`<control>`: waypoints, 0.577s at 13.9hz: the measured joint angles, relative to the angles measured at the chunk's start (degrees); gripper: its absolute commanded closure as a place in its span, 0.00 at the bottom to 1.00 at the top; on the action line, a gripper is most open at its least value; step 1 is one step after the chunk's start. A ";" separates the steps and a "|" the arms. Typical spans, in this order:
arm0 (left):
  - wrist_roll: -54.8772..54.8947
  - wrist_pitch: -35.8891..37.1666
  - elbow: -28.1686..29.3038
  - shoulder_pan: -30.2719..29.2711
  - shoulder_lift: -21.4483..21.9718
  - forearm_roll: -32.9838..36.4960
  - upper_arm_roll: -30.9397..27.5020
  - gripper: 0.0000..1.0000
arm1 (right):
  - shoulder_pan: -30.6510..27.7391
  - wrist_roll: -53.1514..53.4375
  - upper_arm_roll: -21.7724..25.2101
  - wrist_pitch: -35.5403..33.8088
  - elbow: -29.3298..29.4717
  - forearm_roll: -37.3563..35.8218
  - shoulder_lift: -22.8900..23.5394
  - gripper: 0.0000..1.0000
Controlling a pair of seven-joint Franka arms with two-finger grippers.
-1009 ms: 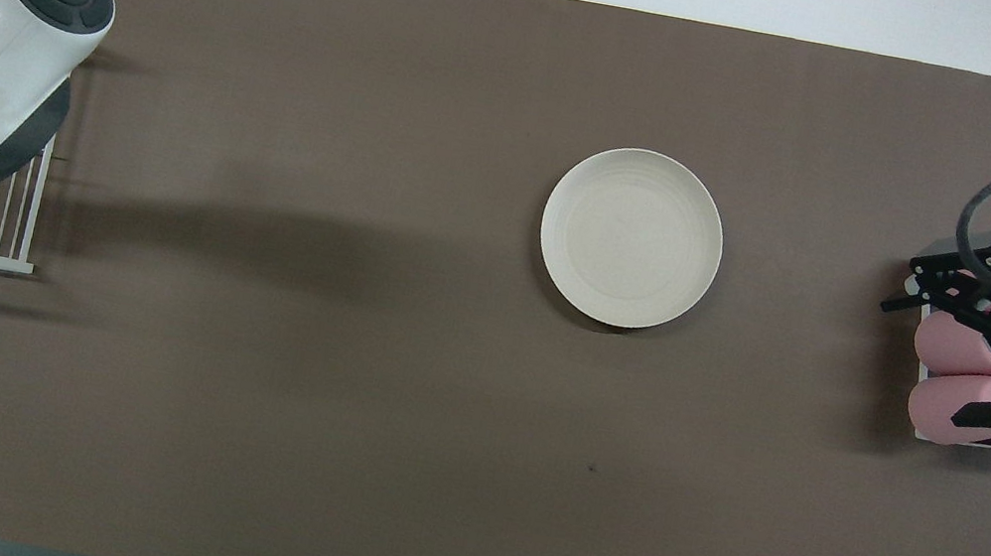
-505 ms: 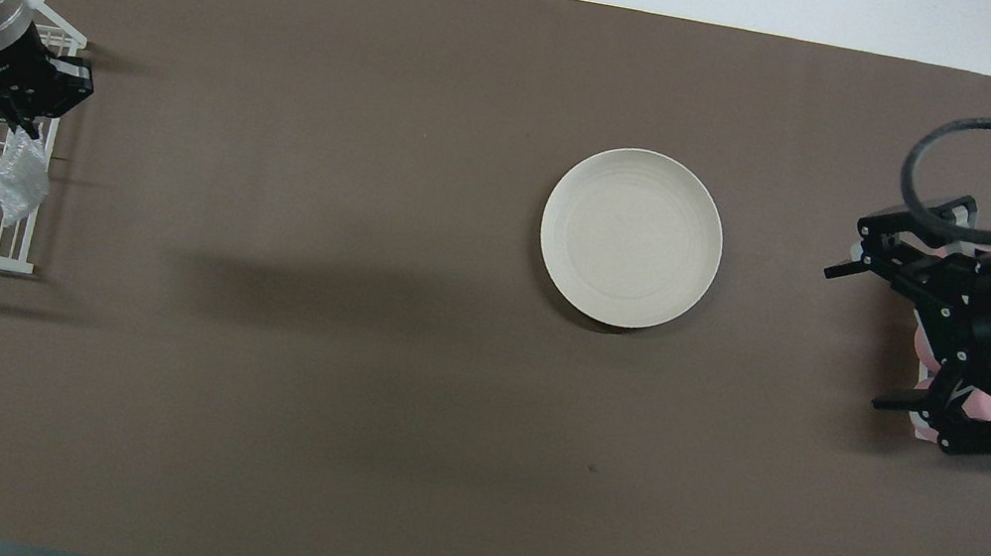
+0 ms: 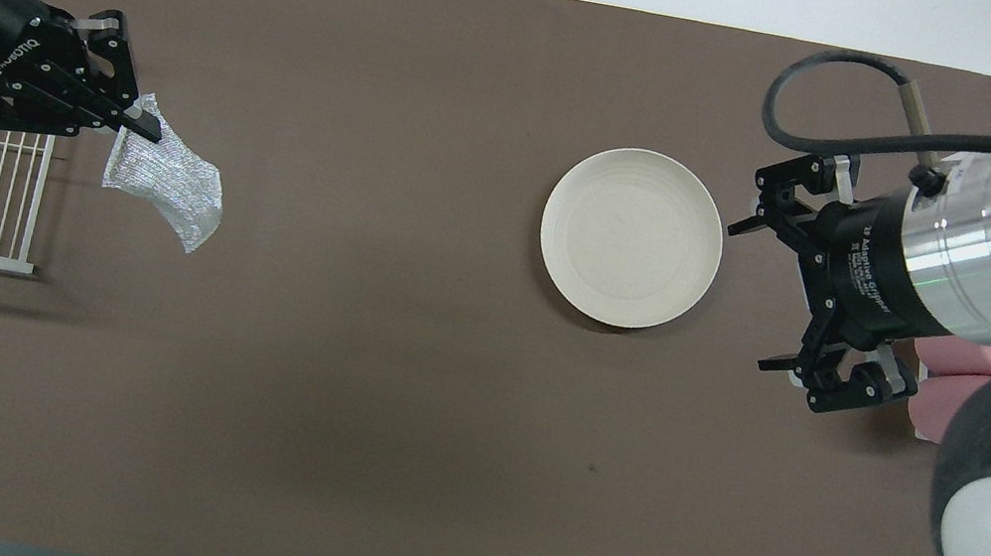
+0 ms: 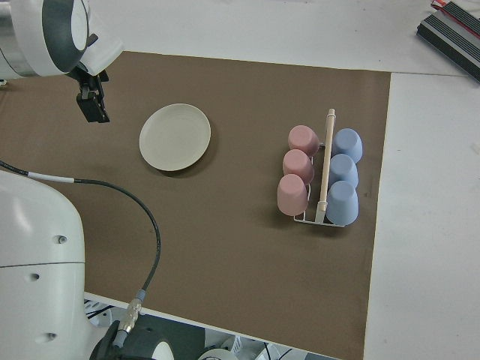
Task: Wipe plate with sponge
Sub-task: 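Carry the sponge inward with the left gripper while the right gripper approaches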
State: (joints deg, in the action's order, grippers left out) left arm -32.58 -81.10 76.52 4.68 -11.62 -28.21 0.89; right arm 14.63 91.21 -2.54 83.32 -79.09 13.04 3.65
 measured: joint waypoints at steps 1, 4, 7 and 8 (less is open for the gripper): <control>0.00 -2.08 2.33 -0.12 0.97 -3.87 -0.03 1.00 | 0.92 2.61 -0.06 0.36 0.04 0.05 0.00 0.00; 4.11 -8.77 13.18 -0.09 5.36 -14.61 0.16 1.00 | 4.68 9.86 -0.21 1.32 -0.15 0.08 -0.09 0.00; 13.41 -14.78 27.14 -0.49 11.96 -25.34 0.09 1.00 | 7.60 16.66 -0.31 4.24 -1.46 1.50 -0.49 0.00; 16.58 -17.27 32.19 -0.48 14.55 -29.37 0.15 1.00 | 7.81 18.40 -0.41 5.96 -2.36 2.65 -0.80 0.00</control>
State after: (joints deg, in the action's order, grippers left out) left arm -16.01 -98.37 108.70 4.19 2.93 -57.58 1.04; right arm 22.44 109.61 -2.95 89.28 -81.45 15.69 2.85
